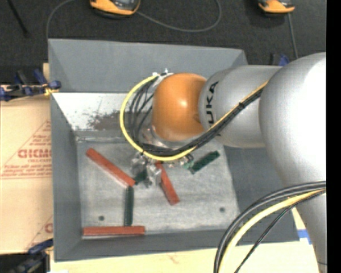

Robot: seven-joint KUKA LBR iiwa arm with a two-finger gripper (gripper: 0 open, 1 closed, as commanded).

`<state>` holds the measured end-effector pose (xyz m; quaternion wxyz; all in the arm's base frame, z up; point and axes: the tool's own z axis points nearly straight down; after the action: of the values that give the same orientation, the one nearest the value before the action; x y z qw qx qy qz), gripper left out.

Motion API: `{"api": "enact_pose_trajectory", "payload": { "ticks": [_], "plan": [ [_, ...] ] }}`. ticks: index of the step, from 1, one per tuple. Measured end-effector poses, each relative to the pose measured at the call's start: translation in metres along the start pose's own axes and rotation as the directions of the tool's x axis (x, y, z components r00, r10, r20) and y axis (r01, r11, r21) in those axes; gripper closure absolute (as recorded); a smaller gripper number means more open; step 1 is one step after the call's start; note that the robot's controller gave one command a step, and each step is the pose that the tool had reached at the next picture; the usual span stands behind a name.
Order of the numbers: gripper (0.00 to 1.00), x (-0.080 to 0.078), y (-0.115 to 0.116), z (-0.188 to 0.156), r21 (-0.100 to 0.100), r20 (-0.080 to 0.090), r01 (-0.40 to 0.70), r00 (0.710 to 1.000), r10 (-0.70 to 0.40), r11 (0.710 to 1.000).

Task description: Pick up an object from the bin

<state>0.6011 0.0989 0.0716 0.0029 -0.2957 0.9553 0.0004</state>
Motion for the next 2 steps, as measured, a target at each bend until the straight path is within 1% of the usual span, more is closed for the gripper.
{"api": "enact_pose_trajectory", "payload": {
  "ticks": [1, 2],
  "plan": [
    [1.00, 0.021, 0.026, -0.031, -0.002, -0.003, 0.011, 1.000, -0.011, 1.000],
    [1.00, 0.009, 0.007, -0.138, 0.006, 0.006, -0.006, 1.000, 0.006, 1.000]
  ]
}}
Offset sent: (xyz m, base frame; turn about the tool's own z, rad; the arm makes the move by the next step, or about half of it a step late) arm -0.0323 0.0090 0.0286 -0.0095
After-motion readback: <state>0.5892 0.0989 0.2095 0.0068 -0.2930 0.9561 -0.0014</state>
